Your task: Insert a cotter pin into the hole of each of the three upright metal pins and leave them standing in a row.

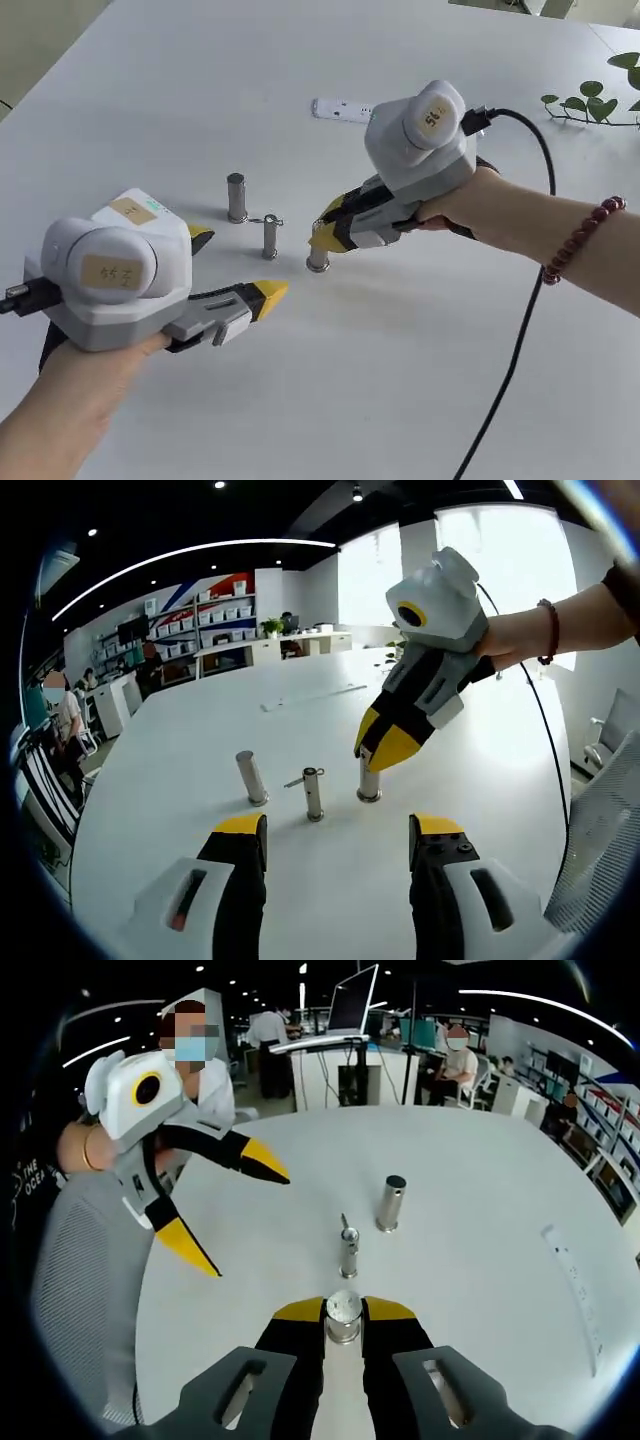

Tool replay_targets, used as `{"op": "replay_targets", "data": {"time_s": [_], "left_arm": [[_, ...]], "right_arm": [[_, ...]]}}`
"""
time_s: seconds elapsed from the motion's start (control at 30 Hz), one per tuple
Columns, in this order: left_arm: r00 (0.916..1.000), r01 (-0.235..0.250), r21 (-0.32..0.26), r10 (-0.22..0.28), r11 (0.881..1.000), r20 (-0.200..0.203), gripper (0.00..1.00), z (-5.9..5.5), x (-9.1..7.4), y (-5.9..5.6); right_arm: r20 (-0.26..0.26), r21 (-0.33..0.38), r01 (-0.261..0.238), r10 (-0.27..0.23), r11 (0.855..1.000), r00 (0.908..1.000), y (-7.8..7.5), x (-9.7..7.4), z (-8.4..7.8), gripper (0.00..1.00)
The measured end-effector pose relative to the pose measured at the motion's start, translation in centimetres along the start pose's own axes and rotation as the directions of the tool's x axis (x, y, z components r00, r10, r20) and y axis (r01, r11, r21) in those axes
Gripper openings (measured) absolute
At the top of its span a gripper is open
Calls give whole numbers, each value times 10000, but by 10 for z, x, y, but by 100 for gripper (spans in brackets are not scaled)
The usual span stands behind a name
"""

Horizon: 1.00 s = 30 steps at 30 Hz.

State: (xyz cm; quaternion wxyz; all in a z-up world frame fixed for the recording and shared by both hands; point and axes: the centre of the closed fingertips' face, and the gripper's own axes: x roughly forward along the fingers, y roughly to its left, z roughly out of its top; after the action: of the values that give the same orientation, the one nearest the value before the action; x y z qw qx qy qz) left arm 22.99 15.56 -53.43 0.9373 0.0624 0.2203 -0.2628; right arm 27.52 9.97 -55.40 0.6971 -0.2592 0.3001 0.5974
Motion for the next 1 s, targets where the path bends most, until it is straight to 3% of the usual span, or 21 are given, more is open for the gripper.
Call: {"op": "replay_targets", "data": {"time_s": [0.57, 1.0], "left_arm": [[9998, 205, -107, -205, 9997, 5, 61, -2, -2, -7], [9998, 166, -330, -163, 9993, 110, 65, 0, -3, -5]], "right_arm": [[-112, -82, -335, 334, 9994, 9994, 23, 6, -8, 8], [-111, -250, -402, 399, 9989, 9991, 21, 7, -12, 8]]}}
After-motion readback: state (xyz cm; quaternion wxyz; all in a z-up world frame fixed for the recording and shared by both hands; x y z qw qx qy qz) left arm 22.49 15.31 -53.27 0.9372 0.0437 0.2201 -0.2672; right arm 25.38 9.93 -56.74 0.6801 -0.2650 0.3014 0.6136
